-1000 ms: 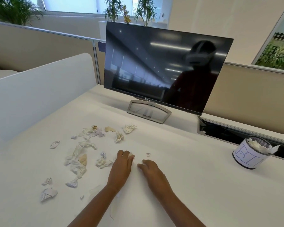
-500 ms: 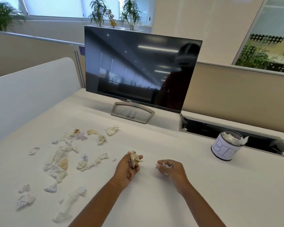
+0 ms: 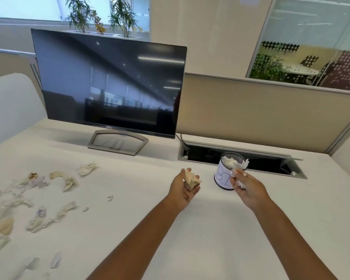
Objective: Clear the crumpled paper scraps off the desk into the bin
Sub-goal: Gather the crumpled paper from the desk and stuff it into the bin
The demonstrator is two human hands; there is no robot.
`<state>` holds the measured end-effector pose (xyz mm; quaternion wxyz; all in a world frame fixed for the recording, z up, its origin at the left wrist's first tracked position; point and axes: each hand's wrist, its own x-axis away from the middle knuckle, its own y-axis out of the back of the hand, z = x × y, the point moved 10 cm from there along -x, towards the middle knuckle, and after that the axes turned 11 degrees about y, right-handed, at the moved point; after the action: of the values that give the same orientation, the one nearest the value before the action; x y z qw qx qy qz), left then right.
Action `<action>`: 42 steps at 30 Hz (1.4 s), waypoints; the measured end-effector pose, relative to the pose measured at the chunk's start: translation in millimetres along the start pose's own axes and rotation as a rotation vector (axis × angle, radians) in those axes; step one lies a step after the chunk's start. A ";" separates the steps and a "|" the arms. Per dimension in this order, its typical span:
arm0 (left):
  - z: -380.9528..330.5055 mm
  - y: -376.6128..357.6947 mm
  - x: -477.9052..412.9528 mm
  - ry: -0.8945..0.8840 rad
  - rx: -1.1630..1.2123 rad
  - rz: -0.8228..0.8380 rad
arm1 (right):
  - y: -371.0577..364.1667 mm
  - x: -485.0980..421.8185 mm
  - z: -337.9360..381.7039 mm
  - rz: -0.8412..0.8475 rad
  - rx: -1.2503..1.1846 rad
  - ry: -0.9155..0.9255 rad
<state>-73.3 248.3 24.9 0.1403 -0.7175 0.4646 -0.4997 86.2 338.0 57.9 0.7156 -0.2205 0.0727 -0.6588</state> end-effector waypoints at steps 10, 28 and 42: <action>-18.8 -128.8 -43.5 -0.127 -0.325 -0.061 | 14.3 -67.0 78.5 -0.143 0.334 0.324; -25.6 -149.4 -54.2 -0.428 -1.035 -0.200 | -9.9 -71.1 53.7 0.151 0.758 0.402; -12.0 -161.4 -58.8 -1.018 -2.017 -0.384 | -38.3 -72.9 59.8 0.285 1.509 0.742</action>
<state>-2.5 384.2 103.4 -0.4057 -0.6815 0.4260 0.4354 66.0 421.0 113.4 0.6770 0.5566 -0.1289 -0.4640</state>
